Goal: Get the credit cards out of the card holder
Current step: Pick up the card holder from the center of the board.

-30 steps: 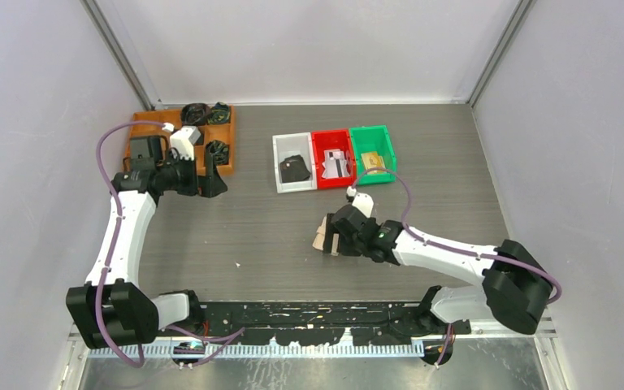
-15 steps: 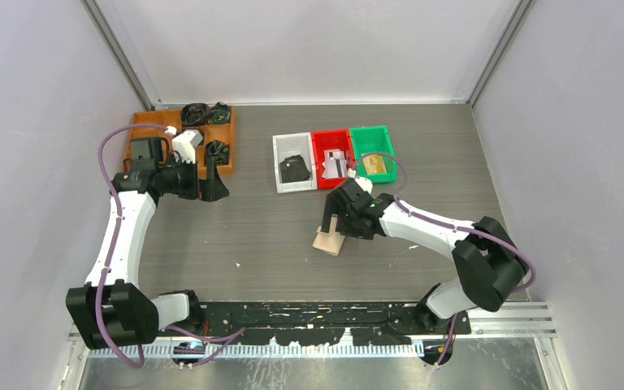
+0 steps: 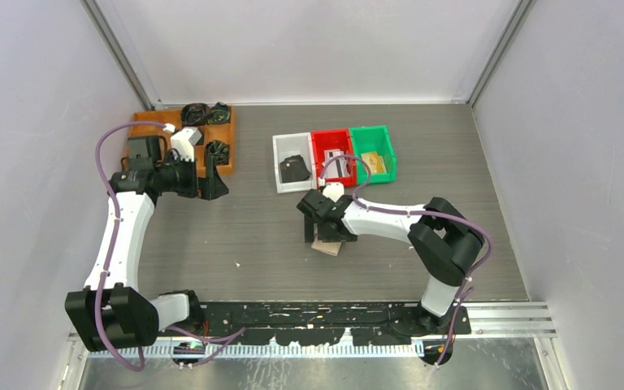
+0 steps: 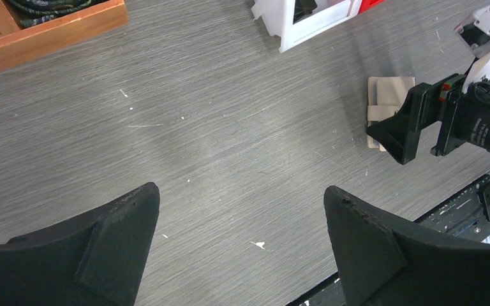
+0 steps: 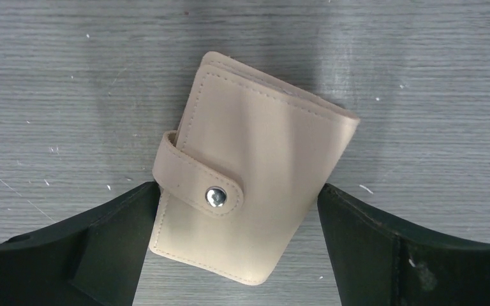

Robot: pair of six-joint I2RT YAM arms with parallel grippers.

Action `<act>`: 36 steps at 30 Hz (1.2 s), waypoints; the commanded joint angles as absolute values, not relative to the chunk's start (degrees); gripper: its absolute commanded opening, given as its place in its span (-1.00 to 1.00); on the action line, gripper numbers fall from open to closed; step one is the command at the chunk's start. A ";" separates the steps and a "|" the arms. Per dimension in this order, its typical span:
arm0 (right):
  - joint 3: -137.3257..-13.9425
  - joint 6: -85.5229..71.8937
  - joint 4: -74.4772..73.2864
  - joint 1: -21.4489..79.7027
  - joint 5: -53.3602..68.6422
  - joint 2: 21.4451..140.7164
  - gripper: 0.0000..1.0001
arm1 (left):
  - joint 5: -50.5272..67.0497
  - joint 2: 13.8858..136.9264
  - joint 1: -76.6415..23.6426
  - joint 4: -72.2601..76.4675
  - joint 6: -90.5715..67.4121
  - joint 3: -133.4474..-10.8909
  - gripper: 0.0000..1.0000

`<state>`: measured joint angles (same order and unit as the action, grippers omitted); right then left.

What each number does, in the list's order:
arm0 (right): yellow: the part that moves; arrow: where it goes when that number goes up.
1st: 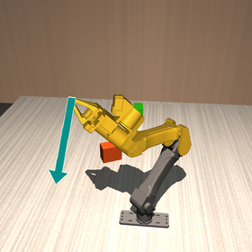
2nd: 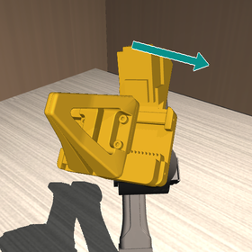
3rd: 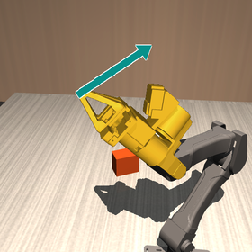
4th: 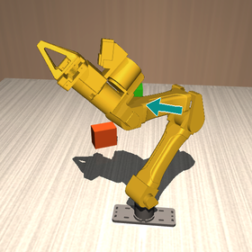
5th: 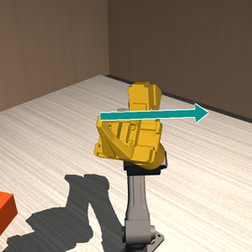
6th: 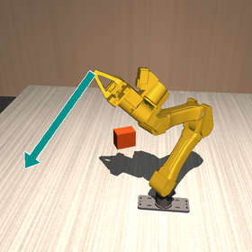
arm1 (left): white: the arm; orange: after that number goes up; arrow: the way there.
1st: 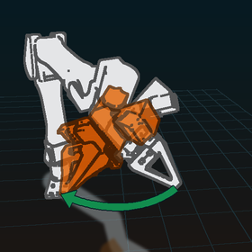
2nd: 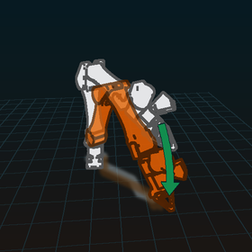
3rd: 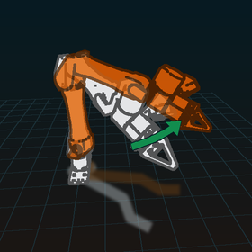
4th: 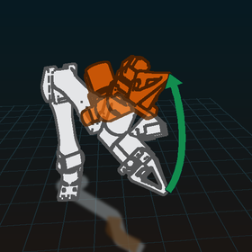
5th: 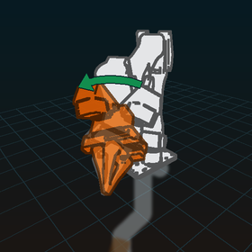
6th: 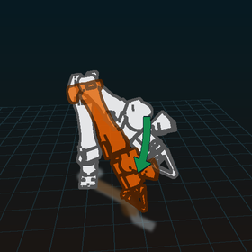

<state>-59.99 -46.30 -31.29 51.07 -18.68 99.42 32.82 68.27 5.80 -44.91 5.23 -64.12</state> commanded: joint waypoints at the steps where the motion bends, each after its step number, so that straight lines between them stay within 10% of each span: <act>1: -62.12 -48.38 -34.82 52.94 -25.71 99.92 0.99 | 34.71 66.40 6.15 -44.78 6.19 -66.12 0.99; 18: -55.95 -45.17 -18.52 53.49 -14.98 92.95 0.46 | 35.42 65.27 6.08 -46.18 3.44 -68.39 0.99; 36: -62.75 -32.99 -6.87 55.18 -8.63 80.13 0.42 | 46.38 68.89 -4.11 -40.73 -15.20 -63.01 0.99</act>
<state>-57.08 -36.10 -12.36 53.89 -10.20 82.02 42.24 67.16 -0.45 -45.39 -7.09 -63.66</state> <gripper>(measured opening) 0.713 0.996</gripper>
